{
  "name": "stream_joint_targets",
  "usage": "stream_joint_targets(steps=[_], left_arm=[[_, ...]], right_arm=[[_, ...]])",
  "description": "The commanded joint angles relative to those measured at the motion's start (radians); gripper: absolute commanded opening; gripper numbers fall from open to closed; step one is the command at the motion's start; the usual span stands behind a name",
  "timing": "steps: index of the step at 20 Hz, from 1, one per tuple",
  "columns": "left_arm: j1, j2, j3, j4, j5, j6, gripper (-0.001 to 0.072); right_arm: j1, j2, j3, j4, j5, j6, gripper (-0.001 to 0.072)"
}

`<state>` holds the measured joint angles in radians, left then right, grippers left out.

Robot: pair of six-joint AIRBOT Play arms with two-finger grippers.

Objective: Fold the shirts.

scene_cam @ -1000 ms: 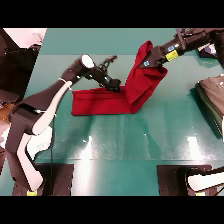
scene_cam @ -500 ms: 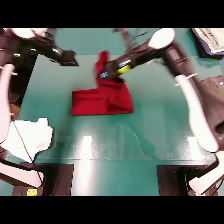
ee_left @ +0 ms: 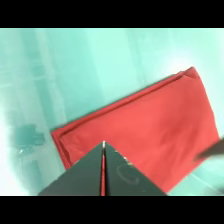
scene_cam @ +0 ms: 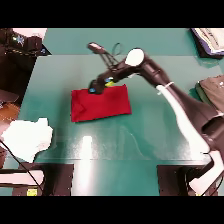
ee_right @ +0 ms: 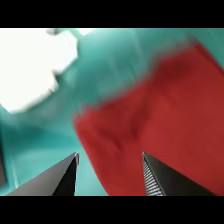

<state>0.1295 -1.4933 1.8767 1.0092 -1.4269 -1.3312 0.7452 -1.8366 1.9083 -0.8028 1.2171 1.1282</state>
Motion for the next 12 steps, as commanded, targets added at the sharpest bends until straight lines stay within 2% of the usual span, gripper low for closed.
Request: stream_joint_targets(steps=[1, 3, 4, 5, 6, 9, 12], left_arm=[[0.000, 0.007, -0.020, -0.022, -0.016, 0.003, 0.0024], [-0.017, 0.005, -0.036, -0.025, -0.008, 0.003, 0.0023], [-0.027, 0.005, -0.043, -0.026, 0.002, 0.004, 0.0023], [-0.043, 0.003, -0.049, -0.025, 0.012, 0.005, 0.0023], [-0.060, 0.000, -0.050, -0.025, 0.020, 0.009, 0.0023], [-0.113, 0.000, -0.050, -0.023, 0.054, 0.034, 0.0023], [-0.138, 0.000, -0.050, -0.021, 0.058, 0.057, 0.0023]], right_arm=[[-0.157, 0.143, -0.256, -0.082, 0.074, 0.043, 0.0453], [-0.268, 0.212, -0.425, -0.080, 0.039, 0.070, 0.0455], [-0.316, 0.233, -0.493, -0.077, 0.014, 0.072, 0.0519], [-0.358, 0.241, -0.547, -0.069, 0.000, 0.072, 0.0695], [-0.397, 0.235, -0.591, -0.029, -0.006, 0.072, 0.0720], [-0.447, 0.168, -0.664, 0.126, -0.012, 0.067, 0.0691], [-0.402, 0.068, -0.620, 0.193, -0.015, 0.056, 0.0679]])
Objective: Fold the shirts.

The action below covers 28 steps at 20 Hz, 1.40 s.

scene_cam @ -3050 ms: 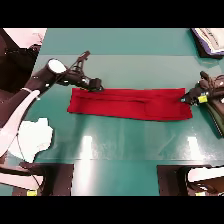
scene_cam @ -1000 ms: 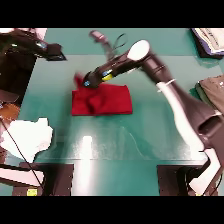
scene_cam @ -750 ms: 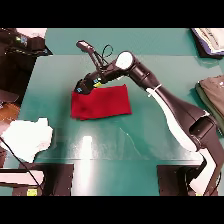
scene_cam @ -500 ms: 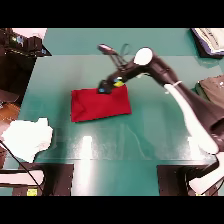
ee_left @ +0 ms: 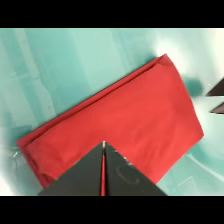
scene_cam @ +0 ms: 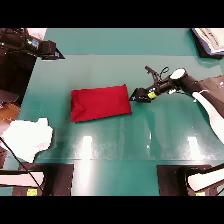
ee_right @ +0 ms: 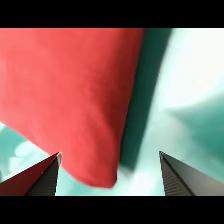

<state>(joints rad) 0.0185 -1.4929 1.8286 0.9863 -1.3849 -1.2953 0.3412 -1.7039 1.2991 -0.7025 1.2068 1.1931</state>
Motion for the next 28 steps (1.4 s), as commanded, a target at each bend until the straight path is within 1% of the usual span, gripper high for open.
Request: stream_joint_targets(steps=[1, 3, 5, 6, 8, 10, 11, 14, 17, 18, 20, 23, 25, 28], left_arm=[[-0.027, -0.001, -0.002, 0.002, 0.015, 0.021, 0.0023], [-0.027, -0.001, -0.002, 0.002, 0.014, 0.021, 0.0024], [-0.027, -0.001, -0.002, 0.002, 0.007, 0.021, 0.0023], [-0.027, -0.001, -0.002, 0.002, 0.007, 0.021, 0.0024], [-0.027, -0.001, -0.002, 0.002, 0.006, 0.021, 0.0023], [-0.027, -0.001, -0.002, 0.001, 0.005, 0.020, 0.0024], [-0.027, -0.001, -0.002, 0.001, 0.005, 0.020, 0.0023], [-0.027, -0.001, -0.002, -0.008, -0.008, 0.008, 0.0023], [-0.060, -0.001, -0.002, -0.013, -0.020, 0.008, 0.0023], [-0.085, -0.001, -0.002, -0.013, -0.015, 0.009, 0.0023], [-0.138, -0.001, -0.002, -0.013, 0.010, 0.009, 0.0023], [-0.219, -0.001, -0.002, -0.014, 0.067, 0.009, 0.0023], [-0.265, -0.001, -0.002, -0.014, 0.094, 0.009, 0.0024], [-0.320, -0.001, -0.002, -0.014, 0.114, 0.009, 0.0023]], right_arm=[[0.027, -0.103, 0.022, 0.116, -0.010, -0.010, 0.0679], [0.075, -0.176, 0.088, 0.169, -0.027, -0.010, 0.0679], [0.115, -0.237, 0.147, 0.258, -0.047, -0.010, 0.0677], [0.135, -0.257, 0.169, 0.279, -0.057, -0.012, 0.0658], [0.169, -0.285, 0.209, 0.288, -0.066, -0.021, 0.0422], [0.191, -0.290, 0.230, 0.289, -0.074, -0.047, 0.0131], [0.196, -0.287, 0.241, 0.287, -0.071, -0.066, 0.0012], [0.177, -0.246, 0.277, 0.280, -0.053, -0.077, 0.0014], [0.070, -0.120, 0.281, 0.278, -0.021, -0.076, 0.0013], [0.016, -0.069, 0.281, 0.252, -0.003, -0.063, 0.0013], [-0.097, 0.032, 0.281, 0.125, 0.023, 0.005, 0.0013], [-0.274, 0.147, 0.281, -0.043, 0.031, 0.031, 0.0012], [-0.395, 0.190, 0.284, -0.083, 0.026, 0.030, 0.0012], [-0.571, 0.192, 0.322, -0.087, 0.006, 0.028, 0.0011]])
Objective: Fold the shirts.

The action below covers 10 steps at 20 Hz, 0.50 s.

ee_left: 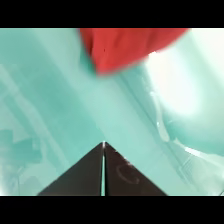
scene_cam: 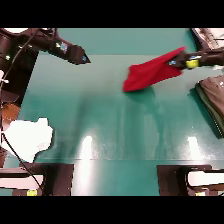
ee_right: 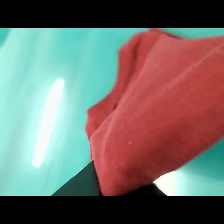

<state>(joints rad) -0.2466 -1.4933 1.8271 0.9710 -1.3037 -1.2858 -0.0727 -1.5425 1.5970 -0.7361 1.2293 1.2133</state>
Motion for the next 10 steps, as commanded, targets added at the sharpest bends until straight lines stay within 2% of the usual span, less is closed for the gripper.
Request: stream_joint_targets(steps=[1, 4, 10], left_arm=[[-0.069, 0.000, 0.000, 0.002, 0.032, 0.000, 0.0023], [-0.097, 0.000, 0.000, -0.001, 0.028, -0.001, 0.0023], [-0.098, 0.000, 0.000, -0.005, 0.027, -0.001, 0.0024]], right_arm=[[-0.203, 0.022, 0.044, -0.053, -0.038, 0.007, 0.0011], [-0.328, -0.033, 0.141, -0.051, -0.098, 0.005, 0.0011], [-0.438, -0.166, 0.393, -0.042, -0.101, 0.006, 0.0011]])
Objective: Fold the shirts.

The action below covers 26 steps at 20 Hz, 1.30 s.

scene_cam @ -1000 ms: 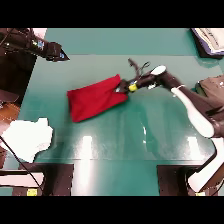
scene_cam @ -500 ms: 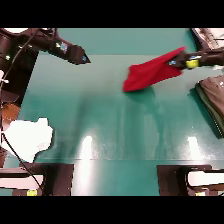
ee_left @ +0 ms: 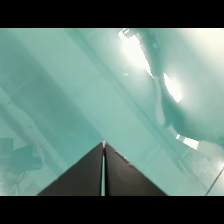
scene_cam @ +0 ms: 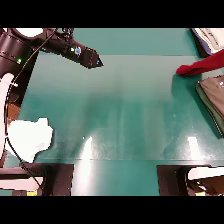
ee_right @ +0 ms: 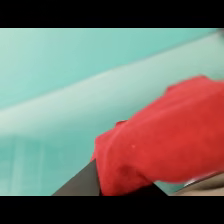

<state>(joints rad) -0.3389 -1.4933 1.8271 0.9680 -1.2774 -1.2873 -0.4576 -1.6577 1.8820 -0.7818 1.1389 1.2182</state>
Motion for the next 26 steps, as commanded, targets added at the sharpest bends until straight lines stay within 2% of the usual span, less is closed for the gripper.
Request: stream_joint_targets(steps=[1, 4, 7, 11, 15, 17, 20, 22, 24, 25, 26], left_arm=[[-0.005, 0.000, 0.000, -0.003, 0.001, 0.001, 0.0024], [-0.005, 0.000, 0.000, -0.002, 0.002, 0.001, 0.0024], [-0.005, 0.000, 0.000, -0.002, -0.002, 0.002, 0.0024], [-0.005, 0.000, 0.000, -0.002, -0.015, 0.004, 0.0024], [-0.005, 0.000, 0.000, -0.002, -0.026, 0.005, 0.0024], [-0.005, 0.000, 0.000, -0.001, -0.034, 0.005, 0.0024], [-0.005, 0.000, 0.000, -0.001, -0.050, 0.005, 0.0024], [-0.005, 0.000, 0.000, -0.001, -0.051, 0.011, 0.0024], [-0.005, 0.000, 0.000, 0.001, -0.051, 0.013, 0.0024], [-0.005, 0.000, 0.000, 0.001, -0.050, 0.013, 0.0023], [-0.005, 0.000, 0.000, 0.002, -0.050, 0.014, 0.0023]], right_arm=[[-0.061, -0.060, 0.148, 0.004, -0.009, 0.005, 0.0011], [-0.078, -0.034, 0.191, 0.003, -0.032, 0.003, 0.0011], [-0.106, 0.039, 0.129, 0.003, -0.053, -0.056, 0.0011], [-0.159, 0.108, 0.120, -0.002, 0.032, -0.079, 0.0011], [-0.232, 0.125, 0.108, -0.009, 0.205, -0.077, 0.0012], [-0.269, 0.148, 0.032, -0.011, 0.259, -0.074, 0.0012], [-0.318, 0.240, -0.152, -0.170, 0.263, -0.072, 0.0013], [-0.364, 0.305, -0.273, -0.282, 0.266, -0.035, 0.0014], [-0.423, 0.364, -0.379, -0.345, 0.276, -0.028, 0.0022], [-0.458, 0.394, -0.430, -0.348, 0.275, -0.028, 0.0138], [-0.493, 0.425, -0.478, -0.348, 0.274, -0.029, 0.0350]])
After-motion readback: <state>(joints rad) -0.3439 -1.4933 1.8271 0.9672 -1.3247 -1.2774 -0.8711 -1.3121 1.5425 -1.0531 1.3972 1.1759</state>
